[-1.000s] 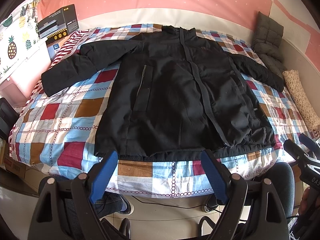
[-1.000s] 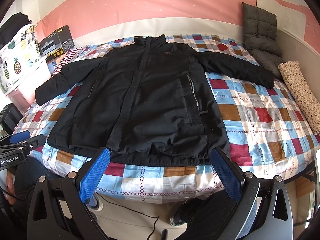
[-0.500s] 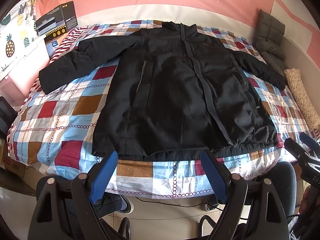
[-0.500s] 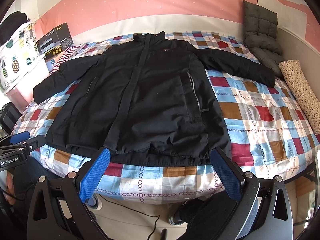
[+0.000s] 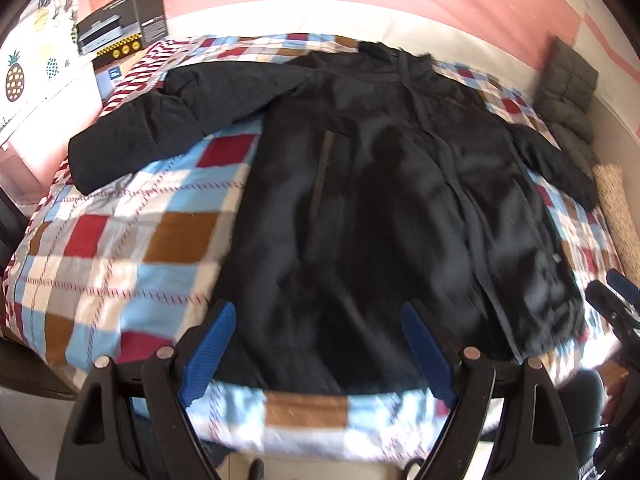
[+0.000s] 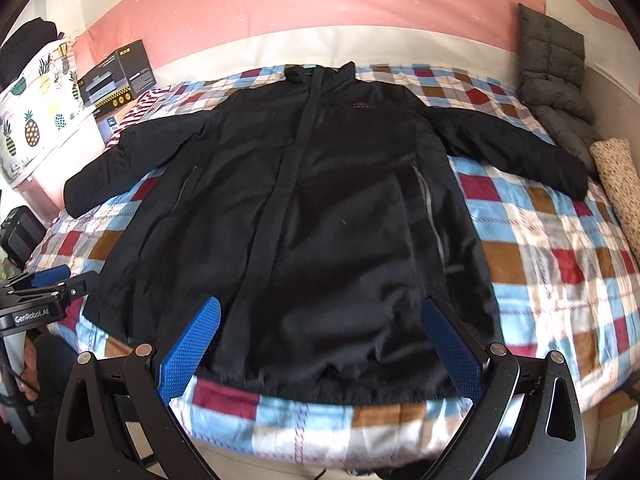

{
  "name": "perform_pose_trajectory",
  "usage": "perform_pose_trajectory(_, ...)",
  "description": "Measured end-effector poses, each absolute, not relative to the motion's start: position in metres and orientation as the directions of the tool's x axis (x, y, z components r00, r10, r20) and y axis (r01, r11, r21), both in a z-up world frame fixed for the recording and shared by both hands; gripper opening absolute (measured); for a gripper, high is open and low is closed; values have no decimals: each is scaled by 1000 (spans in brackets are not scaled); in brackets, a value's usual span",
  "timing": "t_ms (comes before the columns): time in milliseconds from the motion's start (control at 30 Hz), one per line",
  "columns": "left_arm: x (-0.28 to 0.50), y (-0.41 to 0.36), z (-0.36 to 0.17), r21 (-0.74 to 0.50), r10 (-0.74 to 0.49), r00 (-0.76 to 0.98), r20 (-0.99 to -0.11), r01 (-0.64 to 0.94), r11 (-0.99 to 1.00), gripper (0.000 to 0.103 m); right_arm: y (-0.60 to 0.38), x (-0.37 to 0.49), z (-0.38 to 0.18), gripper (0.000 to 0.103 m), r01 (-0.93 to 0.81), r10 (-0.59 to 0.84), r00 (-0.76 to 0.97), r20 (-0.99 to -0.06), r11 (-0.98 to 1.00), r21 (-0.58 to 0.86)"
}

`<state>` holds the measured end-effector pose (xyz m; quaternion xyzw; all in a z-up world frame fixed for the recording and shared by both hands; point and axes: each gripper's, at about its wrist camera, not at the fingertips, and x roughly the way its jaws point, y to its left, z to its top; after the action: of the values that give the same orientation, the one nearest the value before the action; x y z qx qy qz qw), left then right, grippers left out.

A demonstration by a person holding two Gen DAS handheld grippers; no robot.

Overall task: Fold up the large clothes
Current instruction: 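Grasp the jacket sleeve with the left tool and lift it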

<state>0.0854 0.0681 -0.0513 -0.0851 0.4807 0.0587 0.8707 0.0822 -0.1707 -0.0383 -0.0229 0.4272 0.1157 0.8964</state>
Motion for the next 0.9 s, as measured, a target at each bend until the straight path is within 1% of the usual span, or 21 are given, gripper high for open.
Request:
perform_pose_trajectory(167,120,117,-62,-110,48,543,-838,-255,961,87,-141,126,-43,101,-283,223,599,-769,957,58)
perform_pose_trajectory(367,152,192,-78,-109,124,544,-830,-376,920,87,-99,173,-48,101,-344,250,599,-761,938,37)
perform_pose_trajectory(500,166,255,-98,-201,111,535,-837,-491,848,87,-70,194,-54,101,-388,266,588,-764,921,21)
perform_pose_trajectory(600,175,293,-110,-208,153,535,-831,-554,806,84,-52,200,-59,101,-422,280,577,-767,906,13)
perform_pose_trajectory(667,181,315,-118,-233,158,542,-826,-582,779,84,-43,202,-64,101,-439,289,568,-771,898,14)
perform_pose_trajectory(733,186,335,-126,-290,135,560,-817,-602,744,84,-36,204,-70,101,-453,290,558,-778,891,8)
perform_pose_trajectory(767,189,346,-132,-344,101,582,-807,-602,721,84,-33,204,-73,101,-459,288,552,-782,889,4)
perform_pose_trajectory(867,195,373,-148,-434,64,610,-790,-630,644,67,-27,207,-80,101,-467,285,536,-795,884,2)
perform_pose_trajectory(900,195,381,-153,-463,54,620,-783,-639,614,67,-27,208,-82,101,-468,283,533,-798,884,1)
